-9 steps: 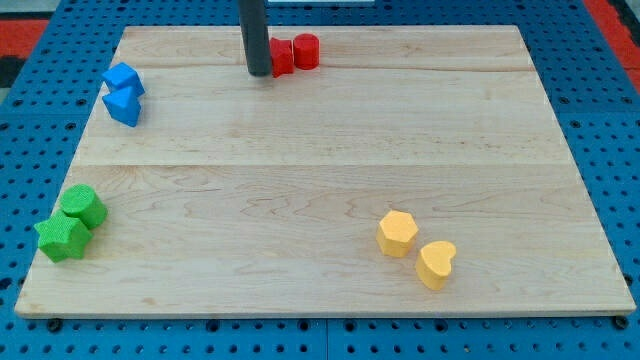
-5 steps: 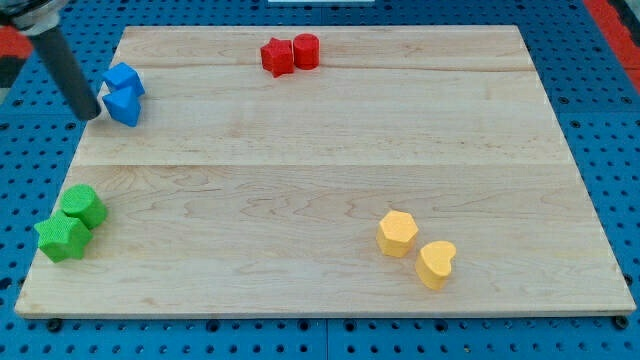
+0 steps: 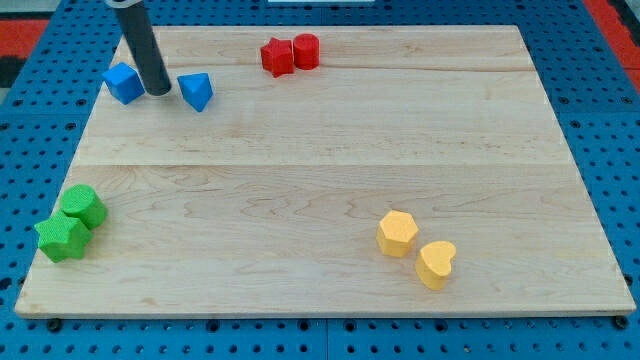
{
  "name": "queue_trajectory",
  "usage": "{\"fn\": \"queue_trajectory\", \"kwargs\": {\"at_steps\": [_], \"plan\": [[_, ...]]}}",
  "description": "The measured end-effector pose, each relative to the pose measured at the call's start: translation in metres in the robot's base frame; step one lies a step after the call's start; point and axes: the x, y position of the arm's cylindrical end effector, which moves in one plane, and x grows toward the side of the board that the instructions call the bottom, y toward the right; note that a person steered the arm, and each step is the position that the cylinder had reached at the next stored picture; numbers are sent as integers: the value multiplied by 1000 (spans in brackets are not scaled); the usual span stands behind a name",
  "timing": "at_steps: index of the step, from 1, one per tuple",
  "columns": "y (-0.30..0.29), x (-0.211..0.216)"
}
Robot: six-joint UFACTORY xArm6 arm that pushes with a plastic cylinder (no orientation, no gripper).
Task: Move the blue triangle below the red circle
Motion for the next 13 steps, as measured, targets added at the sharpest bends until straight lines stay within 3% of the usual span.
{"fn": "queue_trajectory", "kwargs": {"at_steps": [6, 10, 12, 13], "plan": [[191, 46], [199, -5], [278, -16], [230, -30]]}}
